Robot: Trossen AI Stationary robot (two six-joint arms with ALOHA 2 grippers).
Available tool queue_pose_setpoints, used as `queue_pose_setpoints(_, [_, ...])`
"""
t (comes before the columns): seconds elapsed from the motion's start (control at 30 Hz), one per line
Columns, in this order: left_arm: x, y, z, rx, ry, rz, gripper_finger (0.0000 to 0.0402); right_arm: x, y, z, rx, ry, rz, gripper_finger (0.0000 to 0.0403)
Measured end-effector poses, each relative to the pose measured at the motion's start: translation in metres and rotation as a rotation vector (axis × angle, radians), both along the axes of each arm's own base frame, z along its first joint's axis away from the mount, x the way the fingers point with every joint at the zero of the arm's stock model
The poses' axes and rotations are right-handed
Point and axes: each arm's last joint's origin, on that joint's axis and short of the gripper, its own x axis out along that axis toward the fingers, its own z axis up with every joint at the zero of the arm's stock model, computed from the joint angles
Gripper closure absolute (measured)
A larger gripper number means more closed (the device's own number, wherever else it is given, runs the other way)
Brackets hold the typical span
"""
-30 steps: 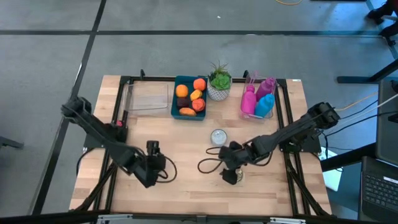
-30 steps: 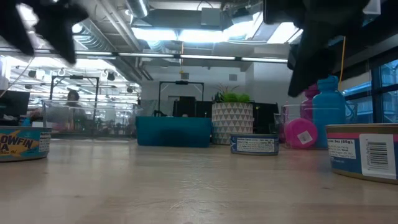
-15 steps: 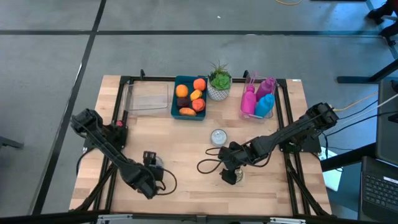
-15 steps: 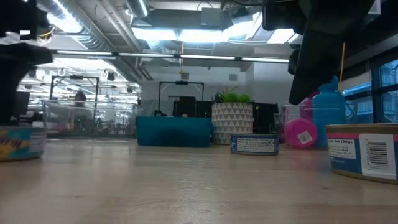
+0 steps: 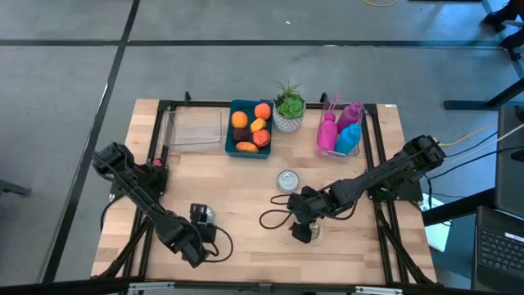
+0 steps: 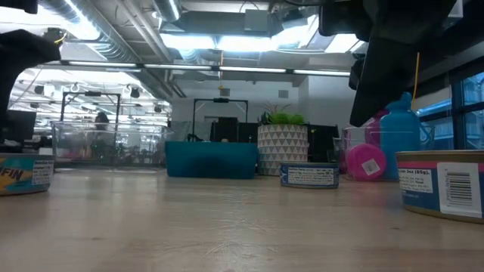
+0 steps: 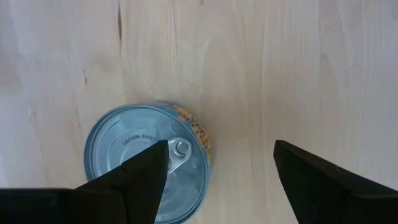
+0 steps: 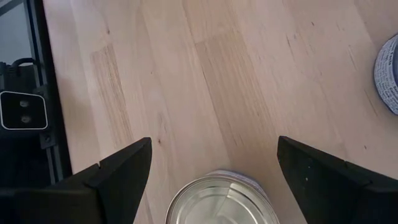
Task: Pick & Place Food Item
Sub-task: Put the light blue tuna can into the left transparent bin
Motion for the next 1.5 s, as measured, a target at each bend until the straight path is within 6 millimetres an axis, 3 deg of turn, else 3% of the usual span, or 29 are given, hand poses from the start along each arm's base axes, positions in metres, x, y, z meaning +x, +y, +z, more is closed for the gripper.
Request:
queue_pose_setpoints(0.37, [-0.009, 0.009, -0.016, 0.049, 0.058, 0.017, 0.0138, 0.0, 0.0, 0.0, 0.0, 0.0, 0.0, 0.0062])
queue_pose_setpoints(0.6, [-0.01, 0.011, -0.016, 0.089, 0.054, 0.009, 0.0198, 0.0, 0.0, 0.0, 0.0, 0.0, 0.001, 0.0062])
queue_pose_setpoints(1.07, [-0.011, 0.011, -0.016, 0.076, 0.086, 0.002, 0.0359, 0.0, 0.0, 0.0, 0.0, 0.0, 0.001, 0.0062])
queue_pose_setpoints(1.3, [-0.012, 0.01, -0.015, 0.046, 0.11, 0.004, 0.0394, 0.0, 0.0, 0.0, 0.0, 0.0, 0.001, 0.0062])
queue_pose_setpoints(1.5, [-0.012, 0.01, -0.015, 0.041, 0.12, -0.021, 0.0399, 0.0, 0.0, 0.0, 0.0, 0.0, 0.001, 0.0062])
